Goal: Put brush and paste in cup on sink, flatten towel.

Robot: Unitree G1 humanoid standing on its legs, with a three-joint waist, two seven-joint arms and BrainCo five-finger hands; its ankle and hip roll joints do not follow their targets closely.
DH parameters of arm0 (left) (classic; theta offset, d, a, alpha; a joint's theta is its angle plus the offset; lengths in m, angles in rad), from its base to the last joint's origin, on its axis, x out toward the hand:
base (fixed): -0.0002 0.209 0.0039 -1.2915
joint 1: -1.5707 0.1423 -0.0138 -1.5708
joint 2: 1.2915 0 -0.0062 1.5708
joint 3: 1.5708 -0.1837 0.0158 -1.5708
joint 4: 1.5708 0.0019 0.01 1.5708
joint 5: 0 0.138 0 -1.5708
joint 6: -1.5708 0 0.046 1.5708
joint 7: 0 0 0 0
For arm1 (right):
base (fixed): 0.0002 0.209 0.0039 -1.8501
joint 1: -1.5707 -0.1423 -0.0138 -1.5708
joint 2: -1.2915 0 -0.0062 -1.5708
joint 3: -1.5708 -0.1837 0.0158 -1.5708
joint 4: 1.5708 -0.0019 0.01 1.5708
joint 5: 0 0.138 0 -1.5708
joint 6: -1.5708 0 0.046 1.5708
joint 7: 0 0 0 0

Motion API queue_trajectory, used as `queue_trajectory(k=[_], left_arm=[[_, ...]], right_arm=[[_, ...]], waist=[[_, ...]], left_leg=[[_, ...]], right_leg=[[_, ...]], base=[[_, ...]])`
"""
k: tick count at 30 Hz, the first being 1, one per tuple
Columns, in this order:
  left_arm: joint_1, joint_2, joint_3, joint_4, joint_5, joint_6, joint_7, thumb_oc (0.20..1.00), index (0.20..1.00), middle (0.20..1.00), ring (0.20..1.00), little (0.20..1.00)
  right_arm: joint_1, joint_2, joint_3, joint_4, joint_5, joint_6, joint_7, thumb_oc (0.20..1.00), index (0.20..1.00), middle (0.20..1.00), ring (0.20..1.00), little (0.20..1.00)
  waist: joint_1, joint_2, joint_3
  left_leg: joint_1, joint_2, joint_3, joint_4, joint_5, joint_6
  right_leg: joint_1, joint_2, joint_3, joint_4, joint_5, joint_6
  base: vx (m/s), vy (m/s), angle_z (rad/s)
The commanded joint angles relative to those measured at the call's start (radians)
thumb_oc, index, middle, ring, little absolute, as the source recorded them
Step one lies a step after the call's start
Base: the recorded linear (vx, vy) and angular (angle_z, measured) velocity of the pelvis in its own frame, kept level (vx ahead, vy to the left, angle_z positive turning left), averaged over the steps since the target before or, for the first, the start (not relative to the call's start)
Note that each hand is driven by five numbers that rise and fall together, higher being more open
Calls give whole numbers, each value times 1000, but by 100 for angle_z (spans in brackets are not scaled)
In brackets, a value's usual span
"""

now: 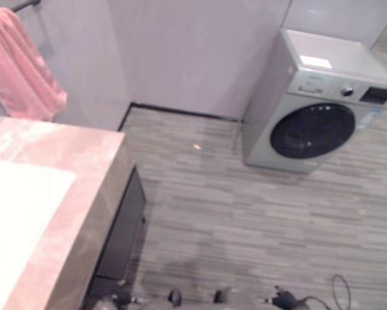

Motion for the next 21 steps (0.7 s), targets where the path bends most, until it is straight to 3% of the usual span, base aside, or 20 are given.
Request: queue_trajectory(k=[1,2,3,5,6,9,12,13,14,15,16,19,21], left_arm=[[-13,49,30,24,-3,-14,5,1000,1000,1000,1000,1000],[-13,53,35,24,-3,-16,9,1000,1000,1000,1000,1000],[-20,62,49,33,-2,-19,14,1000,1000,1000,1000,1000],[-16,61,57,44,-1,-17,15,1000,1000,1000,1000,1000],[1,55,75,48,0,-15,21,1000,1000,1000,1000,1000],[11,60,91,57,-10,-17,30,1000,1000,1000,1000,1000],[36,78,122,59,-27,-22,41,1000,1000,1000,1000,1000],[35,88,119,39,-35,-28,51,1000,1000,1000,1000,1000],[35,88,119,39,-35,-28,51,1000,1000,1000,1000,1000],[28,95,107,9,-44,-33,58,1000,1000,1000,1000,1000],[19,97,99,-2,-44,-35,65,1000,1000,1000,1000,1000],[7,107,95,-17,-48,-32,74,1000,1000,1000,1000,1000],[-1,116,106,-21,-60,-38,75,1000,1000,1000,1000,1000]], right_arm=[[-9,-16,38,-44,-27,-21,2,1000,1000,1000,1000,1000],[-11,-14,51,-67,-34,-24,4,1000,1000,1000,1000,1000],[-13,-15,70,-107,-44,-30,3,1000,1000,1000,1000,1000],[-12,-15,69,-114,-45,-31,3,1000,1000,1000,1000,1000],[70,0,94,-217,-67,-44,25,1000,1000,1000,1000,1000],[109,-25,95,-268,-92,-46,22,1000,1000,1000,1000,1000],[202,-72,91,-381,-117,-53,55,1000,1000,1000,1000,1000],[242,-92,85,-419,-116,-64,56,1000,1000,1000,1000,1000],[242,-92,85,-419,-116,-64,56,1000,1000,1000,1000,1000],[254,-112,78,-434,-115,-69,42,1000,1000,1000,1000,1000],[250,-122,80,-440,-120,-72,32,1000,1000,1000,1000,1000],[250,-140,78,-475,-128,-73,31,1000,1000,1000,1000,1000],[251,-159,67,-475,-142,-73,26,1000,1000,1000,1000,1000]], waist=[[19,2,-15],[19,-1,-13],[15,-12,-7],[7,-25,-12],[-18,-31,-13],[-40,-52,-22],[-68,-67,-34],[-84,-82,-25],[-85,-82,-25],[-78,-98,6],[-69,-104,30],[-68,-114,54],[-52,-139,68]], left_leg=[[-23,-6,12,20,-45,-12],[-21,-4,13,20,-49,-17],[-8,6,9,28,-66,-33],[11,15,3,38,-79,-45],[30,25,-2,49,-89,-53],[47,50,-1,82,-94,-70],[45,86,0,150,-75,-100],[-23,111,27,319,-27,-128],[-24,112,26,321,-28,-128],[-134,134,46,537,34,-130],[-201,142,50,640,43,-121],[-261,185,100,705,42,-113],[-362,135,127,569,-22,-111]], right_leg=[[74,34,-9,-328,198,8],[71,38,5,-386,223,17],[57,56,71,-509,276,31],[52,71,97,-513,298,36],[62,84,121,-487,281,26],[70,118,146,-464,273,8],[93,147,135,-453,239,-16],[123,160,123,-457,216,-38],[122,160,123,-457,216,-38],[169,172,108,-495,211,-65],[186,179,101,-512,209,-76],[206,190,84,-522,192,-91],[241,159,71,-536,178,-80]], base=[[198,-30,7],[262,-55,-2],[261,-55,1],[412,-119,9],[396,-117,24],[367,-159,43],[469,-262,-3],[231,-161,20],[383,-327,32],[192,-240,20],[186,-238,16],[193,-141,0],[281,27,7]])
